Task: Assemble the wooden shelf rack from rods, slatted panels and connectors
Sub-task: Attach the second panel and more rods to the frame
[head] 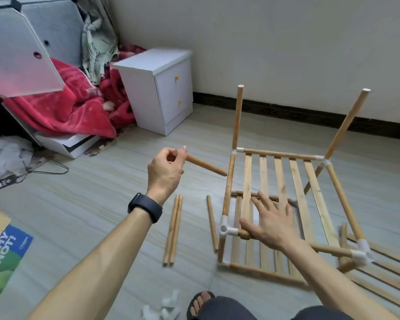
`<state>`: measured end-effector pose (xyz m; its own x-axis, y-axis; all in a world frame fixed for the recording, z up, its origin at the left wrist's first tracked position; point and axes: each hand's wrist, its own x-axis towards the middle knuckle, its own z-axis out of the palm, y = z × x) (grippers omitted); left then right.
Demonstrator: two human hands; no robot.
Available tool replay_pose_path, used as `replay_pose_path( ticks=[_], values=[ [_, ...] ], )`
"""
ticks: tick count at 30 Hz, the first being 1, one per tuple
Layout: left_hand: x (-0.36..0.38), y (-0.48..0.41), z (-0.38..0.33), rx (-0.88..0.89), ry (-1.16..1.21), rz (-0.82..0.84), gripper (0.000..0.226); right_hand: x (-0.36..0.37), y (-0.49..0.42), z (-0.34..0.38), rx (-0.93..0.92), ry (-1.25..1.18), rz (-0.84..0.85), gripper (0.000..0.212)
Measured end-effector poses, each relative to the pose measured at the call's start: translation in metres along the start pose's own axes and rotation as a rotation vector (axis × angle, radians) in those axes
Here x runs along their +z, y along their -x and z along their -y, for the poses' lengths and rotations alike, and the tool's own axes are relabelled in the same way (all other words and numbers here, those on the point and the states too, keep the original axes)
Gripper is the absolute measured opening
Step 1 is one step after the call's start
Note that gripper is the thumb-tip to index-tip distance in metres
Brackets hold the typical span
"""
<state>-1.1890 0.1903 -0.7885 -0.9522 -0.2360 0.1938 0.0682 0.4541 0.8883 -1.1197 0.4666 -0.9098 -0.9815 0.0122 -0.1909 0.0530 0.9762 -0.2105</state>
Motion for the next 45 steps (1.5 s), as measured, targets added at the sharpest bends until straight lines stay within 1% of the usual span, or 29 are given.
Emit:
replay_pose_path(
  ticks=[3,5,6,8,9,10,12,13,14,15,17,20,21,23,25,27,28,31,32,35,38,40,43,45],
  values=[
    [-0.002,0.015,-0.038,0.152,-0.01,0.062,0.039,-0.016,0.012,0.005,0.001,-0.056,-0.141,0.106],
    [0.002,0.024,-0.057,0.261,-0.026,0.115,0.037,-0.031,0.02,0.013,-0.038,-0.203,-0.26,0.109],
    [0.006,0.029,-0.067,0.309,-0.021,0.151,0.036,-0.04,0.023,0.018,-0.074,-0.29,-0.294,0.108],
    [0.015,0.035,-0.085,0.376,0.014,0.243,0.032,-0.061,0.031,0.03,-0.166,-0.467,-0.297,0.102],
    [0.021,0.038,-0.095,0.393,0.042,0.291,0.03,-0.073,0.035,0.037,-0.212,-0.574,-0.264,0.094],
    [0.027,0.039,-0.104,0.39,0.083,0.337,0.029,-0.084,0.039,0.044,-0.252,-0.697,-0.225,0.079],
    [0.037,0.04,-0.118,0.345,0.181,0.406,0.033,-0.101,0.042,0.055,-0.278,-0.915,-0.201,0.041],
    [0.041,0.04,-0.122,0.317,0.224,0.437,0.036,-0.107,0.043,0.058,-0.261,-0.996,-0.234,0.023],
    [0.045,0.039,-0.123,0.292,0.26,0.473,0.037,-0.112,0.043,0.06,-0.233,-1.084,-0.27,0.011],
    [0.049,0.039,-0.118,0.265,0.283,0.502,0.038,-0.115,0.043,0.059,-0.195,-1.186,-0.302,0.013],
    [0.056,0.042,-0.093,0.181,0.265,0.505,0.038,-0.118,0.041,0.053,-0.094,-1.404,-0.313,0.027],
    [0.068,0.058,-0.02,-0.048,0.133,0.489,0.027,-0.119,0.038,0.046,0.044,-1.625,-0.274,0.037],
    [0.071,0.068,0.007,-0.13,0.084,0.533,0.031,-0.117,0.036,0.046,0.078,-1.684,-0.267,0.039],
    [0.077,0.088,0.053,-0.252,0.058,0.649,0.049,-0.108,0.034,0.049,0.127,-1.791,-0.253,0.04],
    [0.082,0.103,0.079,-0.291,0.114,0.71,0.053,-0.102,0.03,0.056,0.137,-1.881,-0.25,0.041],
    [0.086,0.106,0.084,-0.305,0.158,0.752,0.051,-0.098,0.025,0.066,0.108,-1.89,-0.29,0.043],
    [0.088,0.105,0.084,-0.302,0.167,0.78,0.046,-0.097,0.022,0.071,0.088,-1.871,-0.313,0.045],
    [0.088,0.106,0.084,-0.273,0.208,0.836,0.015,-0.088,0.013,0.083,0.041,-1.849,-0.306,0.047],
    [0.087,0.108,0.086,-0.262,0.216,0.843,0.009,-0.084,0.011,0.085,0.037,-1.842,-0.285,0.047],
    [0.086,0.116,0.098,-0.217,0.141,0.863,0.017,-0.071,0.008,0.087,0.036,-1.797,-0.243,0.047],
    [0.086,0.122,0.106,-0.184,0.035,0.82,0.031,-0.063,0.008,0.085,0.028,-1.797,-0.224,0.048],
    [0.085,0.126,0.108,-0.173,0.042,0.789,0.03,-0.061,0.01,0.085,-0.018,-1.763,-0.227,0.048],
    [0.083,0.132,0.11,-0.138,0.025,0.737,0.03,-0.059,0.014,0.088,-0.179,-1.668,-0.225,0.049],
    [0.083,0.133,0.108,-0.12,0.004,0.725,0.028,-0.055,0.016,0.094,-0.356,-1.563,-0.184,0.049]
  ],
)
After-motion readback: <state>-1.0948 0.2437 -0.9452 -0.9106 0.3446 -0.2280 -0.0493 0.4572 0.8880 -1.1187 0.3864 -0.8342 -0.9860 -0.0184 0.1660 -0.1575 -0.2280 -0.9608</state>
